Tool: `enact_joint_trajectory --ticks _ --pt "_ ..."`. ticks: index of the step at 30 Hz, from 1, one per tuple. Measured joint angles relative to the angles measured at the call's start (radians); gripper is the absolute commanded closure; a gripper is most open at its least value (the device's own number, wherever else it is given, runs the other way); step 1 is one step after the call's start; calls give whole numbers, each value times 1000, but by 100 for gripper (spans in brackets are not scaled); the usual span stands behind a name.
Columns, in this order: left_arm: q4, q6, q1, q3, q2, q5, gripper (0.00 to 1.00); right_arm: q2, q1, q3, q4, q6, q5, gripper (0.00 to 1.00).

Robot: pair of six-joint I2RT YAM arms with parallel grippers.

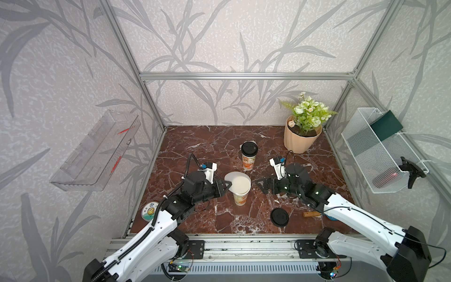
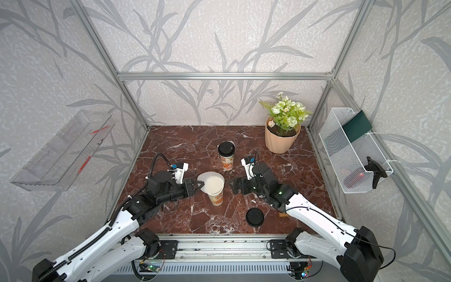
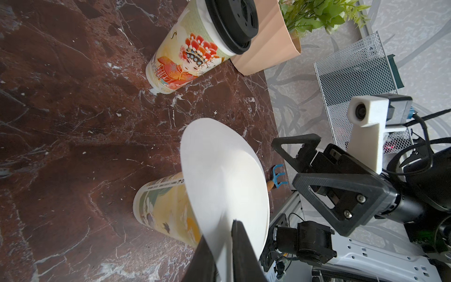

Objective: Put the leak-proof paper on the milk tea cups
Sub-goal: Place the leak-proof paper at the cup.

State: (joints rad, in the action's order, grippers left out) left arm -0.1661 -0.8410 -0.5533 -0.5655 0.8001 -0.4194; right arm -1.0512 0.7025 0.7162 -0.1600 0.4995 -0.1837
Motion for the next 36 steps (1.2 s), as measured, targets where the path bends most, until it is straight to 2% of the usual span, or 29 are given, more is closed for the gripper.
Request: enact_joint_trajectory --ticks 5,11,15,21,24,36 --pt "0 0 0 14 -5 0 85 0 0 0 0 0 0 1" --pt "-7 1 0 40 -36 -1 76 -13 0 0 25 3 -16 1" --pt "-6 0 0 41 -42 -2 75 -31 0 -1 51 9 -39 1" --pt "-5 0 0 41 -34 -12 75 -71 0 -1 97 30 -78 1" --pt "-5 0 0 45 -32 -19 79 -88 0 -1 113 37 -87 2" --pt "13 0 0 45 -29 -60 82 -142 13 -1 158 58 -90 2"
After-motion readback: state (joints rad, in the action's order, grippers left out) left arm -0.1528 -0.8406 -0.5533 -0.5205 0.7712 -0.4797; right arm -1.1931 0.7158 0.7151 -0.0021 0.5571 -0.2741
